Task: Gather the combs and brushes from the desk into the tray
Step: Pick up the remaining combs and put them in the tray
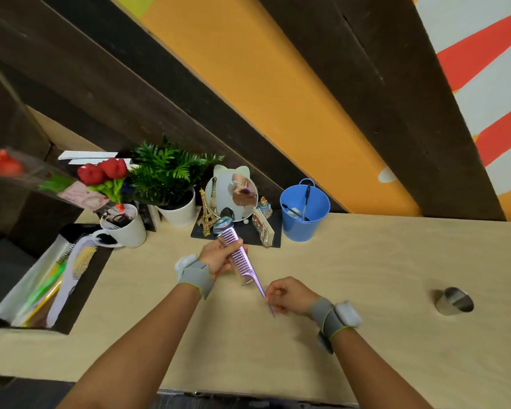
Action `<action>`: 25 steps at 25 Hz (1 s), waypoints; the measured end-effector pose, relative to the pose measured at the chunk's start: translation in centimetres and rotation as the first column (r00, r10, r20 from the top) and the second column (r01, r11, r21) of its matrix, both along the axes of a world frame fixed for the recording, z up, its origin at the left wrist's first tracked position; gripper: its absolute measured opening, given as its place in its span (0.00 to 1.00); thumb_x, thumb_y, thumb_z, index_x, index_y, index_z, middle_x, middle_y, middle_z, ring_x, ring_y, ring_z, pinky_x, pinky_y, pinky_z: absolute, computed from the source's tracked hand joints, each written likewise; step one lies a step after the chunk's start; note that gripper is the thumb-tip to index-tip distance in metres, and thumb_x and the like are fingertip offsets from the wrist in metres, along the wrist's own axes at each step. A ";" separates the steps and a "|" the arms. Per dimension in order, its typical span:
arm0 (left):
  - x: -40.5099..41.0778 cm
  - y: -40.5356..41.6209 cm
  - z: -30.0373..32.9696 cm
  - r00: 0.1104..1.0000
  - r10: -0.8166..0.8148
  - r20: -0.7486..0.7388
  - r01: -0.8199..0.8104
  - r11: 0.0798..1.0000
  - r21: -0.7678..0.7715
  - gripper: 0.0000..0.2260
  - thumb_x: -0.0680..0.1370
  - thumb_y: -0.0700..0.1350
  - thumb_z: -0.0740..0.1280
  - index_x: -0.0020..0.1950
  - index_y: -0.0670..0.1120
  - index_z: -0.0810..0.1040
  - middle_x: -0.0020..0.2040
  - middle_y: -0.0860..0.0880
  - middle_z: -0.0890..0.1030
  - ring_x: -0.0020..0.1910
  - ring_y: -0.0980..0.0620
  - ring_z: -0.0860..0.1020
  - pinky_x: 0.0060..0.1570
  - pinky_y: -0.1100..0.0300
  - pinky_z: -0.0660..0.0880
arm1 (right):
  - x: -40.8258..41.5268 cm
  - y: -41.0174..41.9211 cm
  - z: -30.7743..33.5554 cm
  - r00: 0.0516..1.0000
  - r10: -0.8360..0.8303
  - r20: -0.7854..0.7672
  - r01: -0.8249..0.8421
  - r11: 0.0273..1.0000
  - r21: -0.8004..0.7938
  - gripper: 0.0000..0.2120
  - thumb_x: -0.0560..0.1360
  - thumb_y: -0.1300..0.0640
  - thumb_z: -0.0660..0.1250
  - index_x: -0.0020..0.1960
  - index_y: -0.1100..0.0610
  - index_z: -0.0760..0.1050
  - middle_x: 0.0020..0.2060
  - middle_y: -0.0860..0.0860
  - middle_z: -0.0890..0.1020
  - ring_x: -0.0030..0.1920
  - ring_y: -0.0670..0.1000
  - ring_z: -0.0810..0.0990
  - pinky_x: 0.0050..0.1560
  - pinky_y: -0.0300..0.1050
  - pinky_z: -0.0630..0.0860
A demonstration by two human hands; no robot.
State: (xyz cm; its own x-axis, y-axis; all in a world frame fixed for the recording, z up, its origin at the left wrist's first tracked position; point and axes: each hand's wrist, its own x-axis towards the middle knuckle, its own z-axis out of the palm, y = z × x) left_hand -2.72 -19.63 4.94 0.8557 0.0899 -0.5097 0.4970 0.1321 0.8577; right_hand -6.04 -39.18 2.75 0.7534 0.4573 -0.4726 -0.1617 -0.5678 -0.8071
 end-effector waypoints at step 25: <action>-6.7 29.4 5.2 0.987 0.047 0.156 -0.083 0.969 0.233 0.05 0.71 0.35 0.69 0.37 0.42 0.77 0.24 0.53 0.81 0.24 0.60 0.79 0.25 0.69 0.74 | -2.8 32.0 5.2 0.988 -0.085 -0.133 0.120 0.950 0.288 0.03 0.74 0.62 0.67 0.47 0.58 0.73 0.31 0.51 0.80 0.18 0.40 0.77 0.19 0.29 0.67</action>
